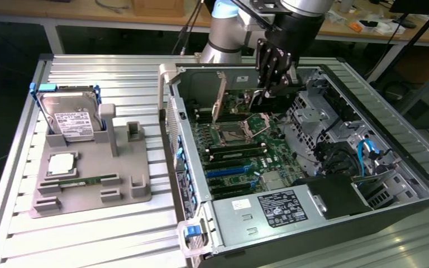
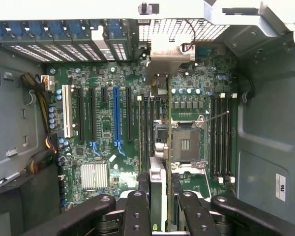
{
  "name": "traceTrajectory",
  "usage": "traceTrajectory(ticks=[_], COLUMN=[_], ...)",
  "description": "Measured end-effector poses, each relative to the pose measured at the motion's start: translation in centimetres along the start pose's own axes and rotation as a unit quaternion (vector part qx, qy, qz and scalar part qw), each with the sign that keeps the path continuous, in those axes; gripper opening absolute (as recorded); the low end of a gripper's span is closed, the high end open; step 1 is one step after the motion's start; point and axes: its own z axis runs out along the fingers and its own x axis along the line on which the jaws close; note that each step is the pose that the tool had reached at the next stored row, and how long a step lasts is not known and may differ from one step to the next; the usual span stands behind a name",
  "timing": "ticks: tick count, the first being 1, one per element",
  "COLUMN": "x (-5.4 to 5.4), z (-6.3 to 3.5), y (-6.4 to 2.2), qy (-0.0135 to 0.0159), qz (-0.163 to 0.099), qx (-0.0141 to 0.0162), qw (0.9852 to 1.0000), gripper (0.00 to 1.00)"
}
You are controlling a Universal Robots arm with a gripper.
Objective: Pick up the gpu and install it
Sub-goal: 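Insert the gpu into the slot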
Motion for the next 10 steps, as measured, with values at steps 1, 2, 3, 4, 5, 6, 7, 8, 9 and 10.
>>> traceTrajectory(ticks=[1, 2, 3, 4, 5, 6, 7, 8, 9, 10], x=[0.1, 0.3, 0.4, 0.6, 0.7, 0.8, 1.0, 1.1, 1.2, 1.4], z=[0.03, 0.05, 0.07, 0.09, 0.12, 0.15, 0.18, 0.21, 0.25, 0.29], y=[0.0, -0.01, -0.01, -0.01, -0.01, -0.01, -0.01, -0.01, -0.02, -0.02], qy=[0.0, 0.0, 0.0, 0.0, 0.0, 0.0, 0.0, 0.0, 0.0, 0.0], qz=[0.0, 0.0, 0.0, 0.0, 0.0, 0.0, 0.0, 0.0, 0.0, 0.0], qx=[0.0, 0.0, 0.0, 0.0, 0.0, 0.0, 0.0, 0.0, 0.0, 0.0], qw=[1.0, 1.0, 1.0, 1.0, 1.0, 1.0, 1.0, 1.0, 1.0, 1.0], gripper=[0.27, 0.27, 0.27, 0.27, 0.27, 0.27, 0.27, 0.27, 0.27, 0.27])
